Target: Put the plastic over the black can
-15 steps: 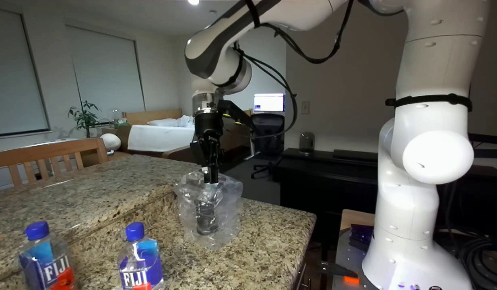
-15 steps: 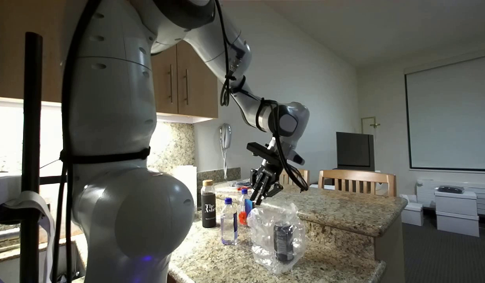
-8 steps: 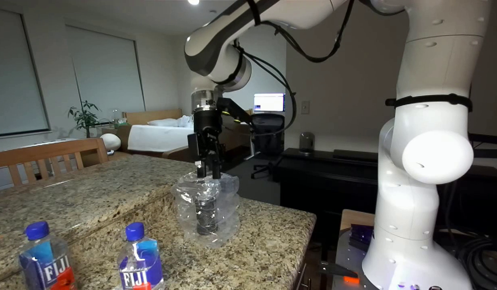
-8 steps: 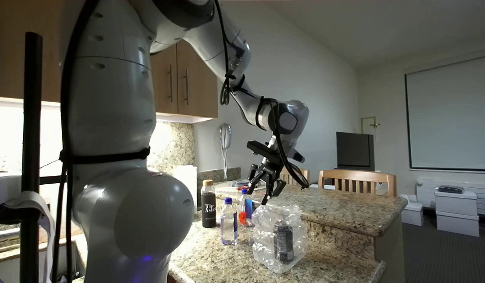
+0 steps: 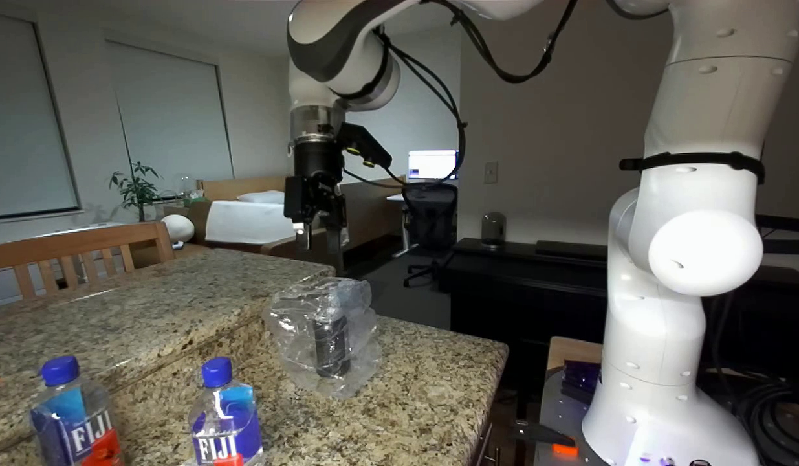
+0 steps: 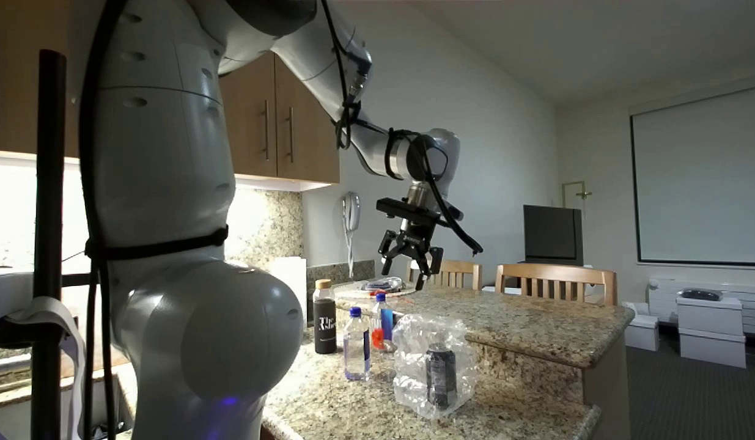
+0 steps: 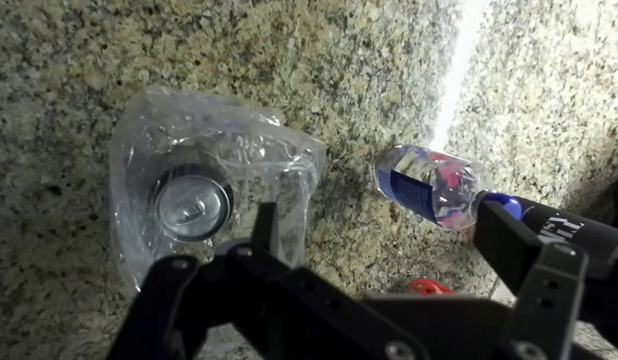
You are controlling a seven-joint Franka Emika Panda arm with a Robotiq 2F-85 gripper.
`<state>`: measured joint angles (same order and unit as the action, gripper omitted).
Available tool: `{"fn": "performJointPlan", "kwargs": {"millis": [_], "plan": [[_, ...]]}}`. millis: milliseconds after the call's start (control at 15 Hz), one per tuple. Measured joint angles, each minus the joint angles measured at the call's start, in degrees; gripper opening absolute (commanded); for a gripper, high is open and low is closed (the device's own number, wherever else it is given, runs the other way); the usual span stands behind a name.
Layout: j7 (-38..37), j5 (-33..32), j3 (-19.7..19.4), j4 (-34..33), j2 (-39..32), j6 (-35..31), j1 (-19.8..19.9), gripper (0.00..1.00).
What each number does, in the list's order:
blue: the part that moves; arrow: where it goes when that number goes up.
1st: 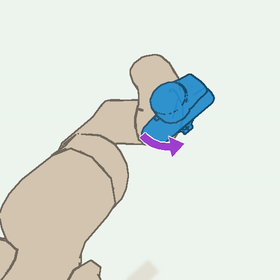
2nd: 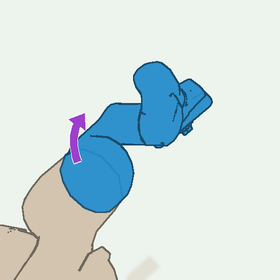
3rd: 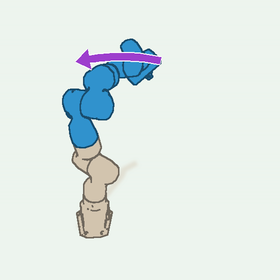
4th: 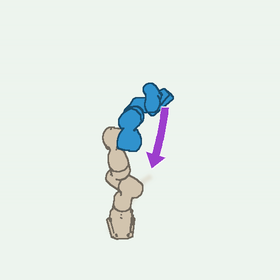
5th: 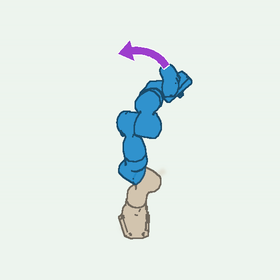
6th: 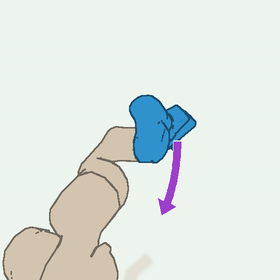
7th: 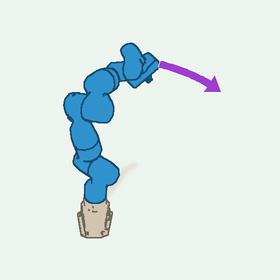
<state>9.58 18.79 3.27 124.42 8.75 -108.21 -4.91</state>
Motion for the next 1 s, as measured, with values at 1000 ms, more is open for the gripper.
{"fn": "performJointPlan", "kwargs": {"millis": [1000], "plan": [[-9.74,-11.93,5.13,-0.46,10.21,15.23,-1.57,1.0]]}}
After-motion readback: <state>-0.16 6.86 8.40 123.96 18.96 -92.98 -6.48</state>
